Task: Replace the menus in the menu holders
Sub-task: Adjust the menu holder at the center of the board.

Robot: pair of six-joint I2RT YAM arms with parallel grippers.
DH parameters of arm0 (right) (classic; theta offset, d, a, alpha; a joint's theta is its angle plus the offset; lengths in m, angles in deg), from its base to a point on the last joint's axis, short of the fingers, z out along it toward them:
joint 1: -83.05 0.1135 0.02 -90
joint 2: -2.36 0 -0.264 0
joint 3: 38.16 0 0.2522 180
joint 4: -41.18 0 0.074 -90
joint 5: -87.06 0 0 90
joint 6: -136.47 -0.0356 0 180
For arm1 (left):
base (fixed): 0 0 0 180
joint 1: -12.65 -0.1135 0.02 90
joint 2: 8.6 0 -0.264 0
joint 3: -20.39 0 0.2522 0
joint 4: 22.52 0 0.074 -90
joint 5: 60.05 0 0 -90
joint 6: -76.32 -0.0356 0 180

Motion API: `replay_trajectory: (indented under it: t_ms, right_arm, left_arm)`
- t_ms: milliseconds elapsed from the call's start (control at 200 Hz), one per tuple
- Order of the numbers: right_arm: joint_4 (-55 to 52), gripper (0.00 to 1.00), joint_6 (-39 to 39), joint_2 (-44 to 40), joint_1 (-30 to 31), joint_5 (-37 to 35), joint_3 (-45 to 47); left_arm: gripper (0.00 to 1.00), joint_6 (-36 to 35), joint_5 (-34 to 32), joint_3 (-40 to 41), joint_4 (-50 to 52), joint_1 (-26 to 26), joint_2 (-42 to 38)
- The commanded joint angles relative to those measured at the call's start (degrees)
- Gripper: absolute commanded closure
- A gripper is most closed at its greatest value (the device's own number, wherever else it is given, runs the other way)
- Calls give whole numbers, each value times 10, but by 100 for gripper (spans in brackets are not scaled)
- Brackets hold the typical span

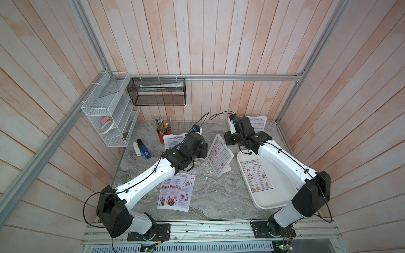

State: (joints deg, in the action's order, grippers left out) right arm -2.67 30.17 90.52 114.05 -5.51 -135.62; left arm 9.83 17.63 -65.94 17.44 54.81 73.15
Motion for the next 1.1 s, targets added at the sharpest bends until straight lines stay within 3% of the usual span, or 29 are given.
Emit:
replay_trajectory:
  t_ms: [0, 165, 440, 805, 1095]
  right_arm:
    - [10, 61, -6, -77, -11, 93, 46]
    - [37, 49, -33, -168, -14, 133, 151]
    - [49, 42, -41, -219, -14, 140, 258]
    - [135, 41, 14, -177, -37, 120, 331]
    - [189, 40, 80, -104, -89, 134, 304]
  left_arm:
    - [41, -9, -6, 3, 8, -2, -14]
    - [41, -9, -3, 1, 8, -3, -13]
    - [41, -4, 3, -5, 10, 1, -10]
    - [41, -7, -3, -12, 17, 4, -8]
    - [41, -8, -5, -19, 16, 4, 5]
